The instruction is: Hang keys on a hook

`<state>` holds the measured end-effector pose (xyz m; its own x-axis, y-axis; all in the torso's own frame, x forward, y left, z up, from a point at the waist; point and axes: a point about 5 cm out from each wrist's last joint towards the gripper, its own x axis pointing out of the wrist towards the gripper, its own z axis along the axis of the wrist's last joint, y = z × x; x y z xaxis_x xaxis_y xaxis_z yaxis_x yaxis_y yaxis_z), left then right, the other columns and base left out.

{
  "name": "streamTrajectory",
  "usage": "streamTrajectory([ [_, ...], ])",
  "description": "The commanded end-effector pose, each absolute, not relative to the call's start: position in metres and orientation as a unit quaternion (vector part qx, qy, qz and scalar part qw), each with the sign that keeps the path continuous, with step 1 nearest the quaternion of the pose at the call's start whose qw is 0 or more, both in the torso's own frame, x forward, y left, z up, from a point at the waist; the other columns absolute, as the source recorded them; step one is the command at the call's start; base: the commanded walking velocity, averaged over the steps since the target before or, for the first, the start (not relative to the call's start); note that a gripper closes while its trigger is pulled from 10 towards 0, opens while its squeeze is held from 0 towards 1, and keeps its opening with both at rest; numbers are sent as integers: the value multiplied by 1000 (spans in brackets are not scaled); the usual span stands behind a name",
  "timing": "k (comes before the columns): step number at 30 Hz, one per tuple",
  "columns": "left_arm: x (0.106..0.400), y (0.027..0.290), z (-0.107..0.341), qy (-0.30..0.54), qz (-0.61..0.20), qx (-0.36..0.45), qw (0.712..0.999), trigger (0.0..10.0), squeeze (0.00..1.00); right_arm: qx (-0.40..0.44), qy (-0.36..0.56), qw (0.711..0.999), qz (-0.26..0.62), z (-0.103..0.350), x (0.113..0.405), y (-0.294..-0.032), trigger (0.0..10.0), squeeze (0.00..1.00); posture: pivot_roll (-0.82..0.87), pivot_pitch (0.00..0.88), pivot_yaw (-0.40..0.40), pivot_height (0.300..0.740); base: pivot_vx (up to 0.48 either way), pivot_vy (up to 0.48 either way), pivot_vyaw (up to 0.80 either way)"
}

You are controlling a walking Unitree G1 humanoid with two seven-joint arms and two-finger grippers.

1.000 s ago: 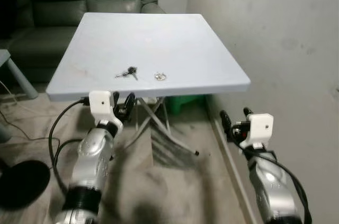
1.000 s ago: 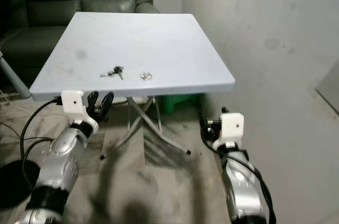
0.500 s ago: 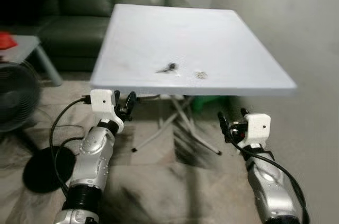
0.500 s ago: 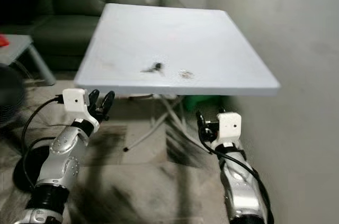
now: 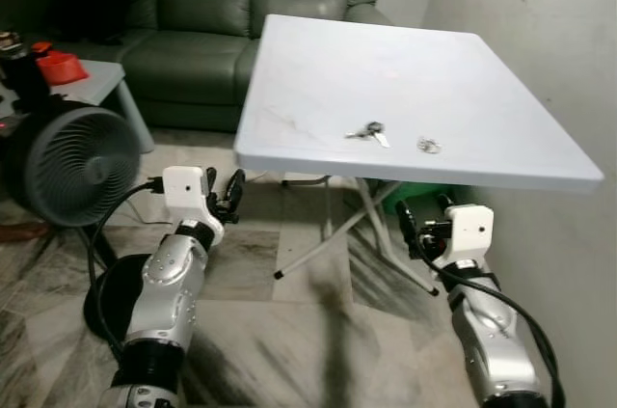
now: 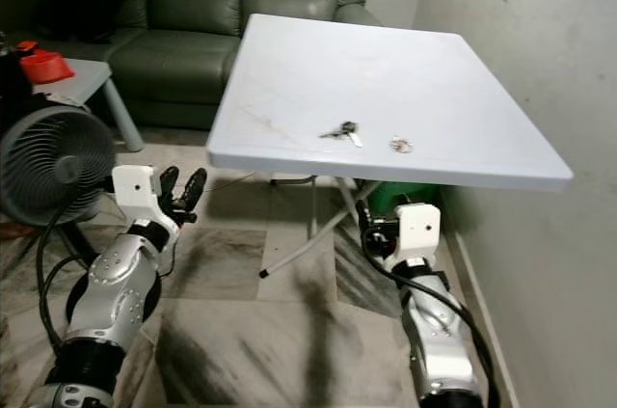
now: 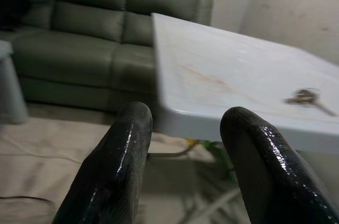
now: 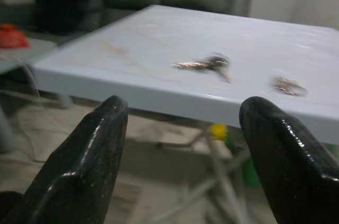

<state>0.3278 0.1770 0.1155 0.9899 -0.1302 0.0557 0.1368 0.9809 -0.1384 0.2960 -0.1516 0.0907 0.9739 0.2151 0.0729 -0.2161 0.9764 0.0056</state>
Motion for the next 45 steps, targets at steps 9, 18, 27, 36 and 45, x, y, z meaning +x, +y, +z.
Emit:
streamTrajectory([
  [9,329,164,116,-15,-81,-74,994,10000,0,2,-33,995,96,90,295,-163,10000,0,-28,15,-42,740,0,0,0],
  [18,329,165,114,-6,-81,-70,994,10000,0,2,-32,995,99,90,294,-162,10000,0,-29,21,-43,740,0,0,0],
  [27,329,163,113,-3,-86,-67,994,10000,0,4,-32,994,102,90,294,-161,10000,0,-30,24,-41,740,278,0,0],
  [36,330,161,114,-2,-90,-66,994,10000,0,4,-32,994,102,90,294,-161,10000,0,-32,26,-39,740,292,0,0],
  [45,331,159,115,-2,-92,-66,994,10000,0,-13,-28,994,105,89,294,-161,10000,0,-33,32,-38,740,300,0,0],
])
